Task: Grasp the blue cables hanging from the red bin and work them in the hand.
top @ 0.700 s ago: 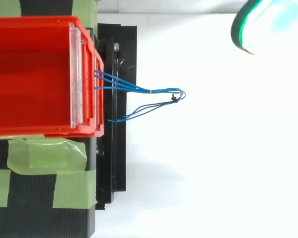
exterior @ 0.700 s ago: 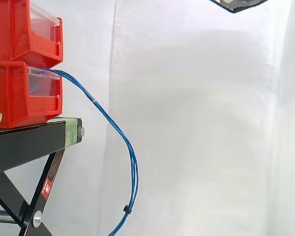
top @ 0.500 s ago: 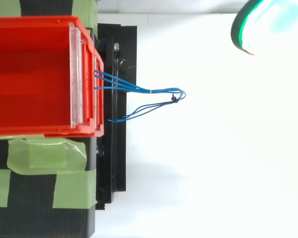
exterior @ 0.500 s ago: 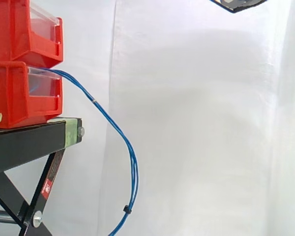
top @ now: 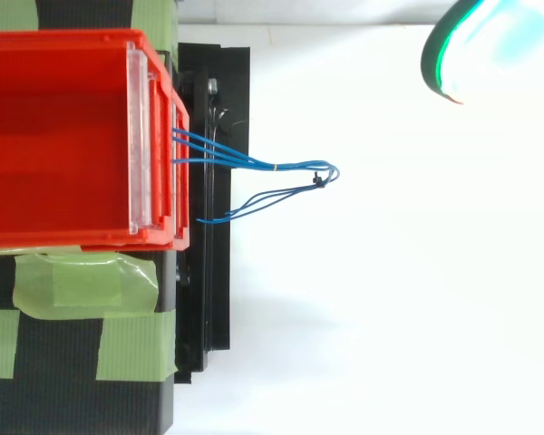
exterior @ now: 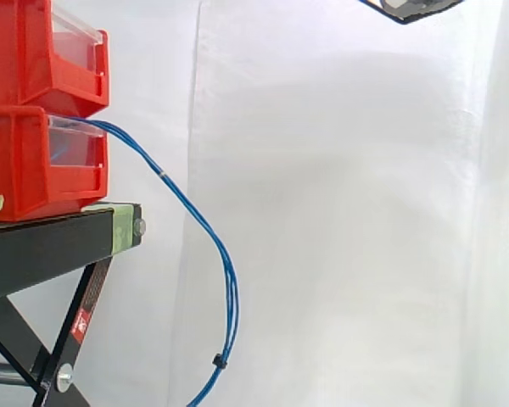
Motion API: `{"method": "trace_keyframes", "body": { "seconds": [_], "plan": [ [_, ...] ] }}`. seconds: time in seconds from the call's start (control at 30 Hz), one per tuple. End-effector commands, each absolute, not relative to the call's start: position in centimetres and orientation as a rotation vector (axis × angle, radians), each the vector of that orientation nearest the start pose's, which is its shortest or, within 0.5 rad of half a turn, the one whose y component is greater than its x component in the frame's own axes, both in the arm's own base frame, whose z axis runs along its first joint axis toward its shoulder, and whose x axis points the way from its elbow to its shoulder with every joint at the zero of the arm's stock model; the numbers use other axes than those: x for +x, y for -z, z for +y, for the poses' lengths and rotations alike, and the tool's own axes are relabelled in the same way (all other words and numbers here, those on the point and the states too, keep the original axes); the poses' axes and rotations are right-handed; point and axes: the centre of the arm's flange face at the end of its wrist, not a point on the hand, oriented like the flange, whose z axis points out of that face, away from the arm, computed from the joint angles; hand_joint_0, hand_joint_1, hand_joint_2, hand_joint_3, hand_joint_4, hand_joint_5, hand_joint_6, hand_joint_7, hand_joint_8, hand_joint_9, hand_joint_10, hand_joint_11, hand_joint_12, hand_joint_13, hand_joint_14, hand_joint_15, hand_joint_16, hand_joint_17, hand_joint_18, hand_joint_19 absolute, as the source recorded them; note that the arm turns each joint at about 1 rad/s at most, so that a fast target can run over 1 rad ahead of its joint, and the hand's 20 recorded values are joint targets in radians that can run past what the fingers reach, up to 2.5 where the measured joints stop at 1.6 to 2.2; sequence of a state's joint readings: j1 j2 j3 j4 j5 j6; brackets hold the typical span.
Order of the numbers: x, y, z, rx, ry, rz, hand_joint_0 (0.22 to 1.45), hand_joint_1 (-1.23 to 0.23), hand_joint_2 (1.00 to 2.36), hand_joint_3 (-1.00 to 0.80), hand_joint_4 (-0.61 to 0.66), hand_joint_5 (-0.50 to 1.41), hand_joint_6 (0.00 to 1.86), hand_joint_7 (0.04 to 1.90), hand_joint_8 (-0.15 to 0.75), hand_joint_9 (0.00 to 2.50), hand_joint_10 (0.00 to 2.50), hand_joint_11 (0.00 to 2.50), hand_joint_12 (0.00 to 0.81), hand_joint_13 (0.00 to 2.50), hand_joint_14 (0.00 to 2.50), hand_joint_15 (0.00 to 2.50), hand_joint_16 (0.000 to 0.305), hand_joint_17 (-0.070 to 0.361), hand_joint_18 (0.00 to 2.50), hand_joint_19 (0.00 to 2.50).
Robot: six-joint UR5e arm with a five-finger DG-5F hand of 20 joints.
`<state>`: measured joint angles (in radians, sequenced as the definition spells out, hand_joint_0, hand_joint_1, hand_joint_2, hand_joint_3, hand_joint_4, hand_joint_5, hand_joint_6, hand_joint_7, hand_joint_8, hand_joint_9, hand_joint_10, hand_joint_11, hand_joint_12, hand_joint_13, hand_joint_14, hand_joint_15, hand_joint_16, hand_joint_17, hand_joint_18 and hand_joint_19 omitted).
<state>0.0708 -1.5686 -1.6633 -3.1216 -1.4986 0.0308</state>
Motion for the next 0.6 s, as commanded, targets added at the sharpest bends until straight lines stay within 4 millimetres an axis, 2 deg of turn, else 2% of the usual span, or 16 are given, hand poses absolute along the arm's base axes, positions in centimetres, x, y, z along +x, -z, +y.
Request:
{"method": "trace_keyframes", "body": {
  "seconds": [0.0, 0.13, 0.23, 0.33, 0.4, 0.5, 0.53, 0.57],
  "plan": [
    [49.0, -44.5, -10.6, 1.280, -1.186, 1.250, 0.80, -0.59, 1.01, -0.75, 0.24, -0.07, 0.01, 0.78, 0.321, 0.52, 0.01, 0.45, 0.437, 0.52, 0.02, 0.52, 0.062, 0.139, 0.53, 0.68],
    [48.9, -44.0, -10.6, 1.289, -1.181, 1.258, 0.80, -0.59, 1.01, -0.75, 0.24, -0.07, 0.01, 0.78, 0.323, 0.51, 0.01, 0.45, 0.437, 0.52, 0.02, 0.52, 0.062, 0.139, 0.53, 0.68],
    [48.5, -42.6, -10.5, 1.306, -1.169, 1.279, 0.80, -0.59, 1.01, -0.74, 0.25, -0.07, 0.01, 0.78, 0.323, 0.51, 0.01, 0.44, 0.436, 0.52, 0.02, 0.52, 0.062, 0.139, 0.53, 0.68],
    [47.7, -39.9, -10.5, 1.330, -1.149, 1.308, 0.80, -0.59, 1.01, -0.75, 0.25, -0.07, 0.01, 0.78, 0.322, 0.51, 0.01, 0.45, 0.436, 0.52, 0.02, 0.52, 0.062, 0.139, 0.53, 0.68],
    [47.1, -37.3, -10.2, 1.342, -1.148, 1.316, 0.80, -0.59, 1.01, -0.75, 0.25, -0.07, 0.01, 0.78, 0.323, 0.52, 0.01, 0.45, 0.436, 0.52, 0.02, 0.52, 0.062, 0.139, 0.53, 0.68],
    [46.5, -34.9, -10.3, 1.350, -1.150, 1.293, 0.80, -0.59, 1.01, -0.75, 0.25, -0.07, 0.01, 0.78, 0.323, 0.52, 0.01, 0.45, 0.437, 0.52, 0.02, 0.52, 0.062, 0.139, 0.53, 0.68],
    [46.5, -34.9, -10.3, 1.350, -1.150, 1.293, 0.80, -0.59, 1.01, -0.74, 0.25, -0.07, 0.01, 0.79, 0.325, 0.52, 0.01, 0.45, 0.437, 0.52, 0.02, 0.52, 0.062, 0.139, 0.53, 0.68],
    [46.2, -33.7, -10.3, 1.355, -1.152, 1.270, 0.80, -0.59, 1.01, -0.75, 0.25, -0.06, 0.01, 0.79, 0.323, 0.52, 0.01, 0.45, 0.436, 0.52, 0.02, 0.52, 0.062, 0.139, 0.53, 0.68]
  ]
}}
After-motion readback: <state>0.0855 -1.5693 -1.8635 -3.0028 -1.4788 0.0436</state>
